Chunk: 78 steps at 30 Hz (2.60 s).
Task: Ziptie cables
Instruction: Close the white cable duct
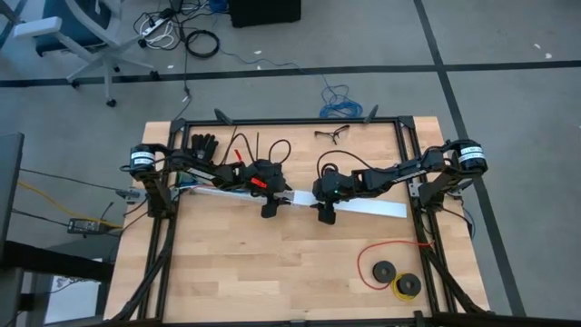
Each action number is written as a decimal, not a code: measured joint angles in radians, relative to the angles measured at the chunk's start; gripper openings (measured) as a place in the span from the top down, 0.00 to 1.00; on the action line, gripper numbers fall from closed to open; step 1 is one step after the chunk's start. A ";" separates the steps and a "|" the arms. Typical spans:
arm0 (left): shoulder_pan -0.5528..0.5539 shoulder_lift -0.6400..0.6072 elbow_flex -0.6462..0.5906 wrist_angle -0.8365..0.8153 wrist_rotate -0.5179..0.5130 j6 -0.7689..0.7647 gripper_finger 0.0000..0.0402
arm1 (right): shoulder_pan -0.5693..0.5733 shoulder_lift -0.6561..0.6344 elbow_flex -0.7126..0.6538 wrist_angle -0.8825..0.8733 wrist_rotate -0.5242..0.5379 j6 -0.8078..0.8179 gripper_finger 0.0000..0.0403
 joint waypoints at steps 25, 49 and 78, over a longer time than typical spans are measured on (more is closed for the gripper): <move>0.000 0.002 -0.001 0.004 -0.002 -0.019 0.40 | 0.003 -0.006 0.003 0.141 -0.003 -0.023 0.42; 0.000 0.002 -0.001 0.004 -0.003 -0.026 0.36 | 0.003 0.026 0.003 0.245 -0.073 -0.009 0.99; 0.000 -0.001 -0.019 -0.049 0.044 0.010 0.32 | -0.001 0.026 0.003 0.241 -0.073 -0.009 1.00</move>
